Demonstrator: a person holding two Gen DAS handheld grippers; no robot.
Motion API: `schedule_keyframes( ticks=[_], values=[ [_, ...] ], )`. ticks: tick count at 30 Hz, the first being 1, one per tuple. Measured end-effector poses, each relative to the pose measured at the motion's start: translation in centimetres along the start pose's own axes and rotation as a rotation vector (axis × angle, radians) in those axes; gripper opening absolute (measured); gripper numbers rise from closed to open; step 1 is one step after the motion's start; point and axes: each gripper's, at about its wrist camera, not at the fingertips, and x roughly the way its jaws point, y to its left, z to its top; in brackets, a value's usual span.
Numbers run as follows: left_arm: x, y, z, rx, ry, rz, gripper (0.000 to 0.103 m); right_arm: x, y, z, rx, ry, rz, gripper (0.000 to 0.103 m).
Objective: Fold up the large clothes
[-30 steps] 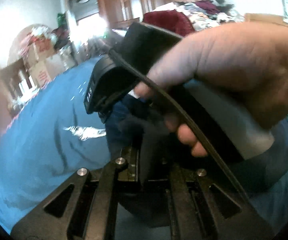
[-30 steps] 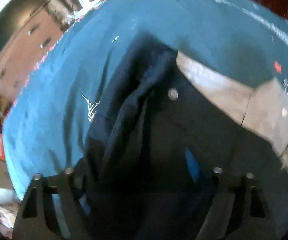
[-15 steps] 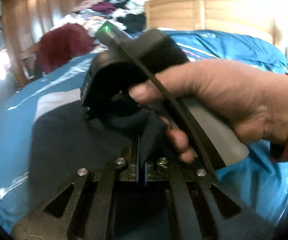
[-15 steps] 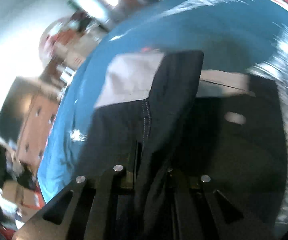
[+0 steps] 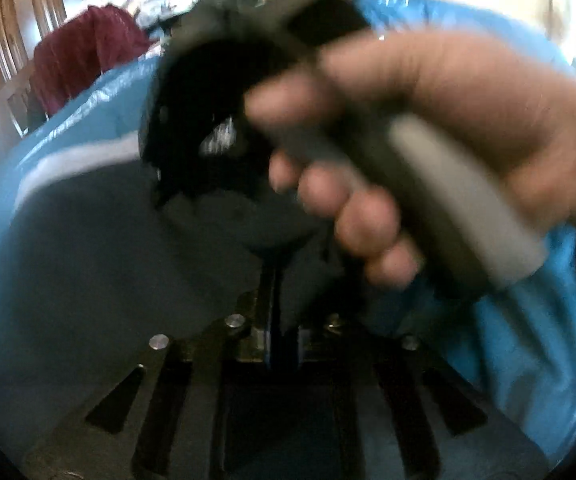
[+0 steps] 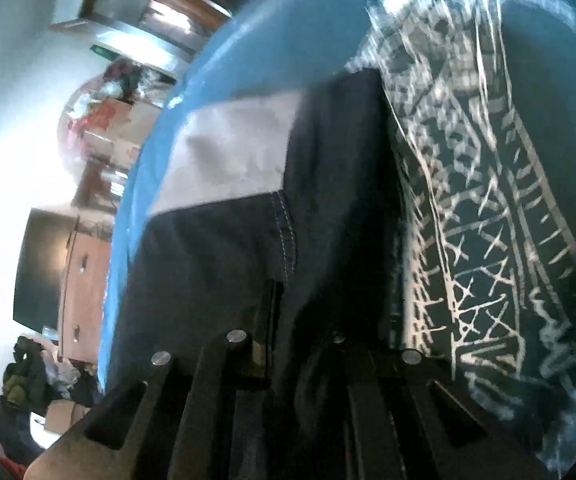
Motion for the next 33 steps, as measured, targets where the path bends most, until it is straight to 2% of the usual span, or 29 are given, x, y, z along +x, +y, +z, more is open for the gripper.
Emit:
schedule_keyframes(
  ticks=[1, 2, 3, 5, 6, 9, 11, 12, 14, 16, 19, 21, 23, 25, 26, 27, 28, 31, 33],
  values=[
    [-0.7, 0.1, -0.2, 0.006, 0.005, 0.002, 0.012, 0.3, -0.2, 0.0, 0.002, 0.005, -0.007, 0.009],
    [-2.4, 0.1, -0.9, 0.018, 0.003, -0.009, 0.019, 0.1, -0.4, -0.1, 0.011, 0.011, 0.002, 0.012],
    [-3.6, -0.1, -1.2, 0.027, -0.011, -0.012, 0.03, 0.2, -0.3, -0.2, 0.02, 0.021, 0.02, 0.014],
    [-7.5, 0.0, -3.3, 0.043, -0.059, 0.015, 0.043, -0.4, -0.8, -0.9, 0.028, 0.046, 0.037, 0.021],
    [-9.1, 0.1, -4.3, 0.042, -0.078, 0.028, 0.045, -1.0, -0.7, -1.5, 0.014, 0.062, 0.044, 0.023],
    [-13.6, 1.5, -8.0, 0.007, -0.116, 0.099, 0.045, -2.6, -0.9, -3.7, 0.028, 0.077, 0.069, 0.03],
    [-15.8, 3.1, -10.3, -0.041, -0.131, 0.172, 0.045, -3.8, -0.8, -5.1, 0.027, 0.073, 0.088, 0.043],
    [-16.3, 4.0, -10.8, -0.065, -0.132, 0.206, 0.045, -4.6, -0.6, -6.1, 0.022, 0.07, 0.094, 0.046],
    [-16.6, 5.7, -11.6, -0.118, -0.129, 0.27, 0.047, -5.6, 0.0, -7.6, 0.008, 0.071, 0.099, 0.053],
    [-15.2, 6.8, -11.8, -0.135, -0.102, 0.307, 0.048, -6.1, 0.5, -9.0, -0.01, 0.076, 0.084, 0.056],
    [-13.3, 7.3, -10.8, -0.129, -0.096, 0.33, 0.048, -6.4, 1.3, -10.5, -0.033, 0.068, 0.048, 0.057],
    [-11.7, 7.6, -10.2, -0.101, -0.095, 0.35, 0.052, -6.4, 1.6, -11.3, -0.033, 0.048, 0.036, 0.049],
    [-10.3, 7.2, -9.8, -0.064, -0.089, 0.37, 0.055, -6.1, 2.1, -12.1, -0.037, 0.039, 0.018, 0.023],
    [-9.6, 7.5, -9.7, -0.023, -0.071, 0.395, 0.053, -6.1, 2.0, -12.4, -0.023, 0.021, 0.024, 0.015],
    [-9.8, 7.8, -9.6, -0.003, -0.059, 0.422, 0.048, -6.3, 1.8, -12.6, -0.014, 0.013, 0.034, 0.009],
    [-10.1, 8.3, -10.0, 0.021, -0.053, 0.454, 0.045, -6.6, 1.3, -12.9, -0.004, 0.0, 0.039, 0.006],
    [-10.2, 8.4, -10.6, 0.088, -0.039, 0.52, 0.045, -6.8, 0.7, -12.9, 0.012, -0.012, 0.041, 0.004],
    [-8.6, 7.7, -12.9, 0.217, 0.032, 0.543, 0.046, -7.4, -1.8, -13.4, 0.071, -0.038, 0.018, 0.002],
    [-8.7, 7.2, -13.1, 0.234, 0.033, 0.542, 0.038, -7.2, -2.3, -13.8, 0.066, -0.028, 0.024, 0.002]
  ],
)
